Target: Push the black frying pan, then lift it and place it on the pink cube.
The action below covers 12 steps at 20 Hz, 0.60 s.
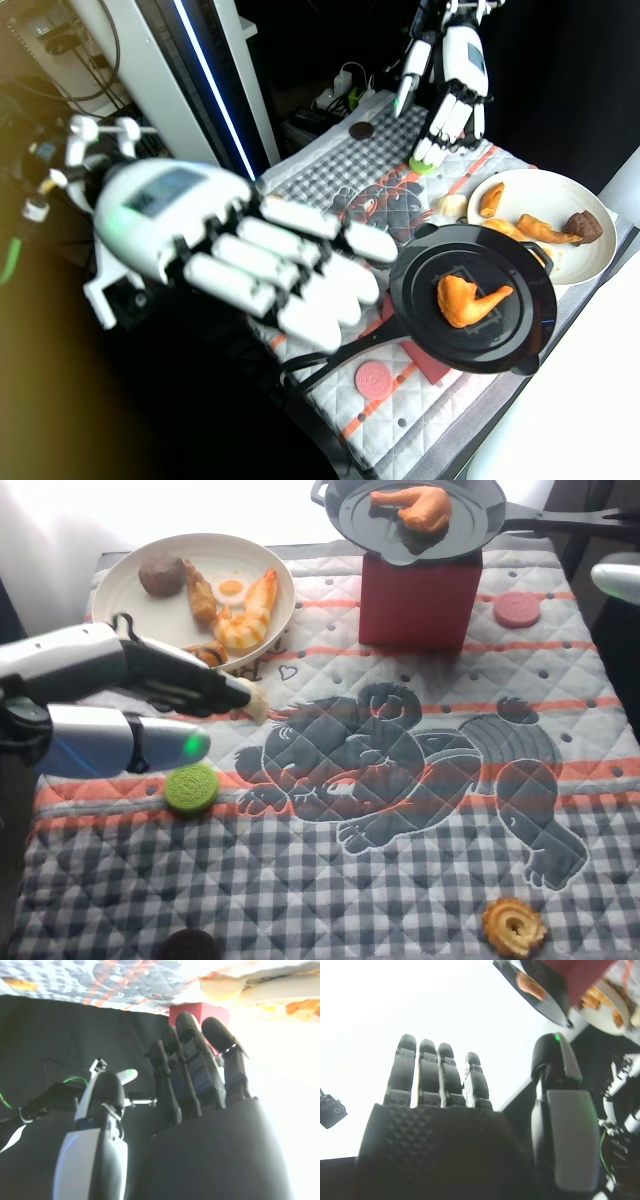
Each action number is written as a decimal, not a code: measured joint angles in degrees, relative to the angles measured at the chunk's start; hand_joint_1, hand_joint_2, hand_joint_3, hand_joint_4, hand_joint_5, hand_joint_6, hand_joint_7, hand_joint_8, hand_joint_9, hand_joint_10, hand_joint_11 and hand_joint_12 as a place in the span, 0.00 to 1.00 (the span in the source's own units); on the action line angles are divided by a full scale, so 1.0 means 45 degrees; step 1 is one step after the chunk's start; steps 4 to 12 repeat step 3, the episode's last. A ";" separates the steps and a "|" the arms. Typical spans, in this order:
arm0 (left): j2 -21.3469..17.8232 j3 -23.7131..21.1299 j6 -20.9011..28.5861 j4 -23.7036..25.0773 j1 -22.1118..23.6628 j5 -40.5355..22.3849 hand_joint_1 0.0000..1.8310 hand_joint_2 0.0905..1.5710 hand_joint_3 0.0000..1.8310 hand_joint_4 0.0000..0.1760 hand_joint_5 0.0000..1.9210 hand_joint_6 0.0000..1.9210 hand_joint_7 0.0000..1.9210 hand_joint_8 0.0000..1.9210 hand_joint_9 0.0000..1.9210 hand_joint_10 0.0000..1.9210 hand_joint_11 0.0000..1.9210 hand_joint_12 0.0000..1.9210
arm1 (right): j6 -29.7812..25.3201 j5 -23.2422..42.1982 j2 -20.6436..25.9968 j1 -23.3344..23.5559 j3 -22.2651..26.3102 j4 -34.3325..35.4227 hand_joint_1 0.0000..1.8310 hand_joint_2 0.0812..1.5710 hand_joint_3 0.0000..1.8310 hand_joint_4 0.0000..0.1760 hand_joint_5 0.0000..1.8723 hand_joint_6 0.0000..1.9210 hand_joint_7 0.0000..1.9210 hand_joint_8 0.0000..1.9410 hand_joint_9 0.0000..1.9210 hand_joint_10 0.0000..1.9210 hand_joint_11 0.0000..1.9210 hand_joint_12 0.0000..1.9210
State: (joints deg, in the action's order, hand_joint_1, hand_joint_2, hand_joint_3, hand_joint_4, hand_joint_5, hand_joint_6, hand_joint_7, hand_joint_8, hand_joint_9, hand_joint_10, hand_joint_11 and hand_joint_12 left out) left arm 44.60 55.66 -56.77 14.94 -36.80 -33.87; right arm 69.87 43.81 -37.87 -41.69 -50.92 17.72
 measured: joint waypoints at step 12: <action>-0.0291 -0.0233 -0.0495 -0.0651 -0.0160 -0.0937 0.31 0.76 0.00 0.10 0.18 0.00 0.20 0.00 0.22 0.00 0.00 0.70 | -0.2016 0.2982 0.0457 -0.2084 0.0389 -0.0219 0.37 0.68 0.00 0.60 0.00 0.00 0.00 0.00 0.00 0.00 0.00 0.00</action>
